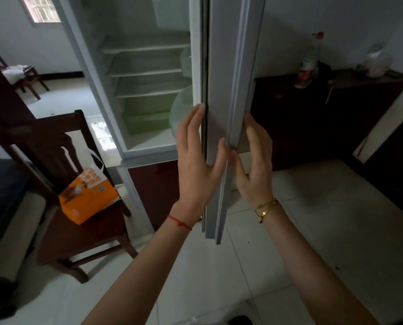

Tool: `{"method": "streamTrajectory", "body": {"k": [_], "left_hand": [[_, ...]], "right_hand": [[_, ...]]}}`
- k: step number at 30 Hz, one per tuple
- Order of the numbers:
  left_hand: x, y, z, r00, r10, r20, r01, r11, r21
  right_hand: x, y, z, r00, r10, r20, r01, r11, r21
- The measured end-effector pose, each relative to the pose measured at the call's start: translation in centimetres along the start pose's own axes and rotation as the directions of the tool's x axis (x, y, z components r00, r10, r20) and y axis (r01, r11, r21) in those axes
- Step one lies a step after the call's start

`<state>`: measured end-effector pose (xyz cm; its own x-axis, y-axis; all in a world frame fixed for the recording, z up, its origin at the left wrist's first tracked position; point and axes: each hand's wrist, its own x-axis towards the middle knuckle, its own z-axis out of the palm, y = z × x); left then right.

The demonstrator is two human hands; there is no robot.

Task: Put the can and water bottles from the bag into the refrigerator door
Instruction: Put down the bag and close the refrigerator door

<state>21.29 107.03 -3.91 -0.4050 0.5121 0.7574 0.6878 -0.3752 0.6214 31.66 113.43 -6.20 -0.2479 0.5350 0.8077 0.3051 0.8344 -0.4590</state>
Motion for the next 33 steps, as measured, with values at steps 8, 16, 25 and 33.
{"method": "streamTrajectory", "body": {"k": [8,16,25,33], "left_hand": [[0.3,-3.6,-6.2,0.999,0.031,-0.018,-0.026,0.973,0.228],[3.5,-8.6,-11.5,0.986,-0.086,-0.143,0.103,0.988,0.117],[7.9,-15.5,-16.5,0.966,-0.157,-0.204,0.194,0.965,0.176],[12.2,-21.9,-19.7,0.966,-0.140,-0.218,0.183,0.964,0.194]], "right_hand": [[0.5,-4.1,5.6,0.983,0.018,0.184,-0.021,1.000,0.017],[2.5,-7.2,11.8,0.955,-0.036,0.295,0.024,0.999,0.041],[5.3,-8.9,19.7,0.918,-0.064,0.392,0.057,0.998,0.030],[8.0,-9.0,27.9,0.907,-0.111,0.407,0.139,0.989,-0.040]]}}
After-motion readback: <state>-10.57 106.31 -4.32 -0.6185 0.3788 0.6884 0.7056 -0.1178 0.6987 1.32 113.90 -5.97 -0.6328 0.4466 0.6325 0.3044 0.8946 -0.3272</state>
